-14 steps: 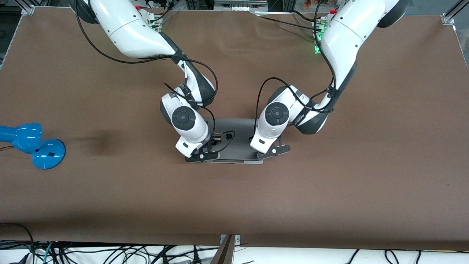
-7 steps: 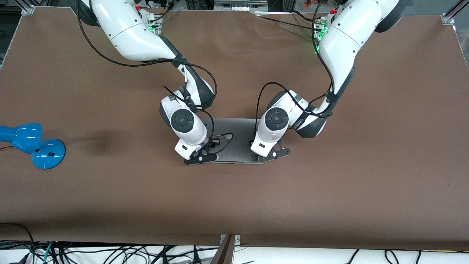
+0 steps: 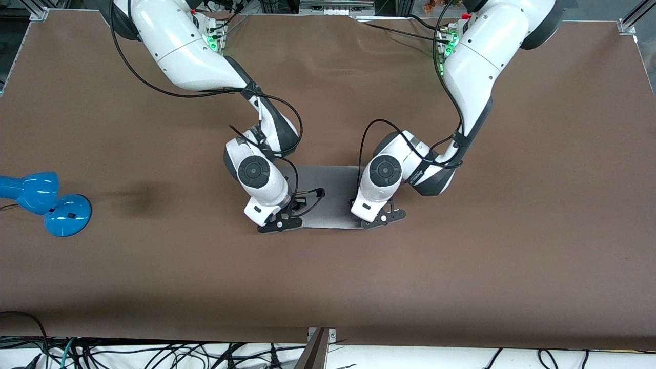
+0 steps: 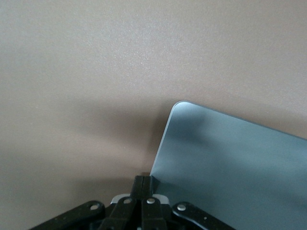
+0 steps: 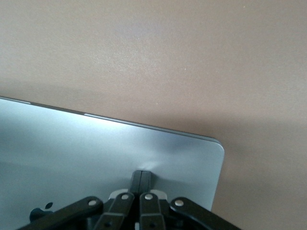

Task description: Close laptop with both arms from behind

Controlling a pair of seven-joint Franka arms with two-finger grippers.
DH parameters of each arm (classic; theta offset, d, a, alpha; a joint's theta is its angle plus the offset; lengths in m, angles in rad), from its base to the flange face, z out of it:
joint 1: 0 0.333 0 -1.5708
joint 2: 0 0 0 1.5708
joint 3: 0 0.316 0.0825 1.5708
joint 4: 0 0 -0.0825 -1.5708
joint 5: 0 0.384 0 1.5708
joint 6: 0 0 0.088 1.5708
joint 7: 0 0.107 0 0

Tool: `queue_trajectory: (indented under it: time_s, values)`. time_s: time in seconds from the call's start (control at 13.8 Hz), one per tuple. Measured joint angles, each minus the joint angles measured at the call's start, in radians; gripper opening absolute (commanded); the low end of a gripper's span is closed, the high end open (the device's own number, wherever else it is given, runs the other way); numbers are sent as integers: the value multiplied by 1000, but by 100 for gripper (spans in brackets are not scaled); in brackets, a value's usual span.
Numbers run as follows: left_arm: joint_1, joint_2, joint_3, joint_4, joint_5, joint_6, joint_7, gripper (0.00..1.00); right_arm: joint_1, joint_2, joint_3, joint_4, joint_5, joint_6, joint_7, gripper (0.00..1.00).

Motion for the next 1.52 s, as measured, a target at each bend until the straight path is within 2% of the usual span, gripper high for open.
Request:
queue_trajectory:
  time_s: [0.51, 0.72, 0.94, 1.01, 1.16, 1.23, 1.37, 1.52]
  values:
    - [-5, 1, 4, 5, 0, -4, 0, 0, 0, 5, 0, 0, 0, 9, -2, 0]
    - [-5, 1, 8, 18, 0, -3, 0, 0, -1, 5, 0, 2, 3, 7, -2, 30]
    - [-2, -6, 12, 45, 6, -33, 0, 0, -10, -7, -3, 22, 27, -68, 0, 34]
    - [-1, -15, 12, 52, 11, -61, 1, 0, -17, -17, -3, 36, 28, -112, 0, 49]
    - [-1, -53, 11, 55, 19, -125, 11, 0, -25, -46, -3, 66, 28, -206, 0, 95]
    - [-1, -77, 9, 54, 19, -155, 29, 0, -27, -66, -3, 81, 28, -247, 4, 100]
    - [-1, -139, 6, 35, 19, -185, 66, 0, -32, -110, -4, 107, 28, -316, 18, 100]
    - [1, -231, 6, -25, 16, -198, 95, 3, -45, -162, -4, 117, 29, -391, 21, 100]
